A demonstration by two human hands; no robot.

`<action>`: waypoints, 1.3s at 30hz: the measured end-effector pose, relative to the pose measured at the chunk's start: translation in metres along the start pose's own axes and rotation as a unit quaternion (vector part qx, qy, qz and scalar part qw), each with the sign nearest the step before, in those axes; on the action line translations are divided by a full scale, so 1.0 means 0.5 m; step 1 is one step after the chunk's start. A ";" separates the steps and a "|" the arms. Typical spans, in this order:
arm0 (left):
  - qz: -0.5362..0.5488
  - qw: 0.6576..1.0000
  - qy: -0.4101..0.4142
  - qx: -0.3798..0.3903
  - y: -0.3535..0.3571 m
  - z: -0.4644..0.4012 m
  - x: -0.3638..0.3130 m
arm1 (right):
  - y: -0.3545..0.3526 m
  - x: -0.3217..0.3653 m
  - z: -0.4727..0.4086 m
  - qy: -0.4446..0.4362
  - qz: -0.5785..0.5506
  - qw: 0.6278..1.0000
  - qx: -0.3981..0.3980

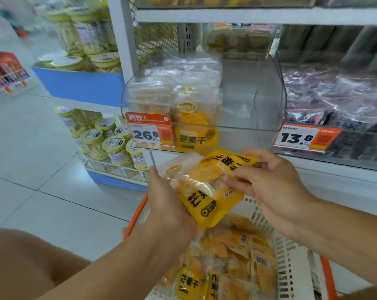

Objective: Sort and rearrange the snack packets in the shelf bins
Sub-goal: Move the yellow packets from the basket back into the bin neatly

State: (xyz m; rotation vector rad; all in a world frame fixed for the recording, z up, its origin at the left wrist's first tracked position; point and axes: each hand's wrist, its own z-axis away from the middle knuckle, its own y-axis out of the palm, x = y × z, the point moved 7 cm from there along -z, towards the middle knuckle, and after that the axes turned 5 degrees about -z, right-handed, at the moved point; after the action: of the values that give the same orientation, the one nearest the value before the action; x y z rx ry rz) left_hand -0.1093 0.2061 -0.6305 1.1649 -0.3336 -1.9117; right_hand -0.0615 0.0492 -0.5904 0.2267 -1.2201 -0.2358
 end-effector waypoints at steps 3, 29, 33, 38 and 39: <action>-0.062 0.997 0.007 0.054 0.051 0.030 0.022 | -0.023 0.012 0.017 -0.028 -0.035 0.998 -0.048; -0.280 0.937 0.200 0.062 0.149 0.078 -0.055 | 0.021 0.119 0.029 -0.069 0.322 0.938 0.107; -0.304 0.927 0.203 0.083 0.179 0.083 -0.068 | 0.018 0.100 0.025 -0.033 0.132 0.986 0.097; -0.394 0.879 0.185 0.197 0.217 0.091 -0.062 | -0.002 0.099 0.011 -0.017 0.005 0.997 0.080; -0.412 0.866 0.177 0.221 0.222 0.093 -0.063 | -0.002 0.097 0.012 -0.001 -0.030 0.995 0.092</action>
State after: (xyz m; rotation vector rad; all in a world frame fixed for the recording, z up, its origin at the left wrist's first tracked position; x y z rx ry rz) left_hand -0.0828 0.1545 -0.5202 2.1965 -0.0547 -2.3170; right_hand -0.0515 0.0334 -0.5451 0.4232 -1.2384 -0.1757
